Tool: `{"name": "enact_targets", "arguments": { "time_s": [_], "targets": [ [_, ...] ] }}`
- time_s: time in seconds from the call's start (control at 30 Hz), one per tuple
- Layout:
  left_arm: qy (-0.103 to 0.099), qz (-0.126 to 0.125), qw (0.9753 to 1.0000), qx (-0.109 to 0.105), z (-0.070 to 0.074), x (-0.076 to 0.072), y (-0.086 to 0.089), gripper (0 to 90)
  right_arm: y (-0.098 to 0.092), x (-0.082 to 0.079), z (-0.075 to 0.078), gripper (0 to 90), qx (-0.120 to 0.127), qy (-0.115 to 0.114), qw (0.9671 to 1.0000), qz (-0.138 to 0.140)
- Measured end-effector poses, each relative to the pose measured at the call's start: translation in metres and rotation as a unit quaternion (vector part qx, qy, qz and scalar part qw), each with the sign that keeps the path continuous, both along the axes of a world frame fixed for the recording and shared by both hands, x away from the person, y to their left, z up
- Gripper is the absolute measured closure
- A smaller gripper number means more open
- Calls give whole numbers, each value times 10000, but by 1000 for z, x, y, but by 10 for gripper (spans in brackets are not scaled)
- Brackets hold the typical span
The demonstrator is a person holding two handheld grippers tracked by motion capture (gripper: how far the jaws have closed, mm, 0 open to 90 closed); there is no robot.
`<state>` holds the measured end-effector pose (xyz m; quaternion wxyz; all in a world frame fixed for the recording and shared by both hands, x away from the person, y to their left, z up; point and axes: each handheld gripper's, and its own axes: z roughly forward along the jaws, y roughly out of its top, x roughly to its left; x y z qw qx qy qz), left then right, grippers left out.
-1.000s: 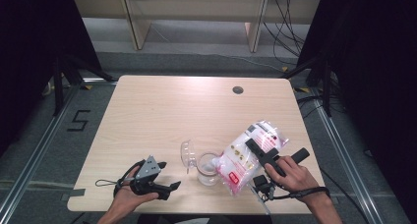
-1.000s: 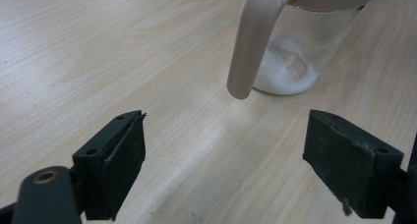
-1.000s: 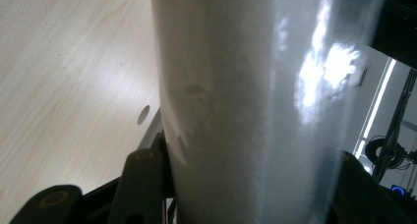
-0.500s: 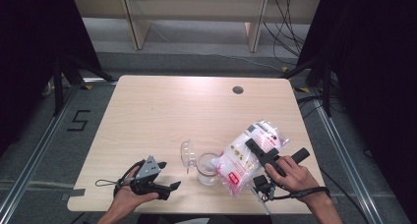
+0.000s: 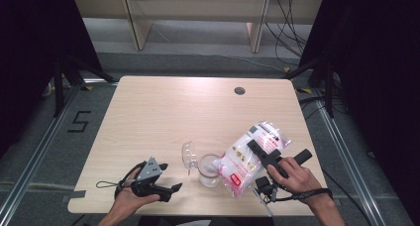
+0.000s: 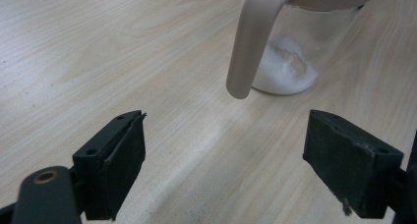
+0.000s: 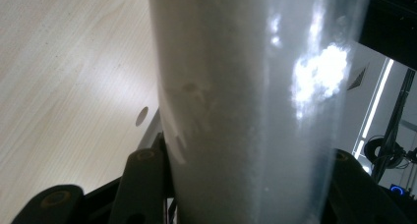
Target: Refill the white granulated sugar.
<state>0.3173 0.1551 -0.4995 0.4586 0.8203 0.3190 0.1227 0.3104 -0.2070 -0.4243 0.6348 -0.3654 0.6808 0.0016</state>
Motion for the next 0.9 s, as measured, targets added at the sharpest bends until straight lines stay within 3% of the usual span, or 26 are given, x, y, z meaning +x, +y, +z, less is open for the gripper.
{"name": "enact_targets", "arguments": {
  "time_s": [0.07, 0.1, 0.9],
  "targets": [
    [0, 2, 10000, -2, 0, 0, 0, 155, 0, 0, 0, 572, -13, -1, 10000, 15],
    [1, 2, 10000, -1, 0, 0, 0, 155, -5, -3, -5, 572, 420, 106, 9985, -329],
    [-53, 54, 10000, -41, 0, 0, 0, 155, -5, -3, -3, 575, 406, 54, 9987, -308]
  ]
}}
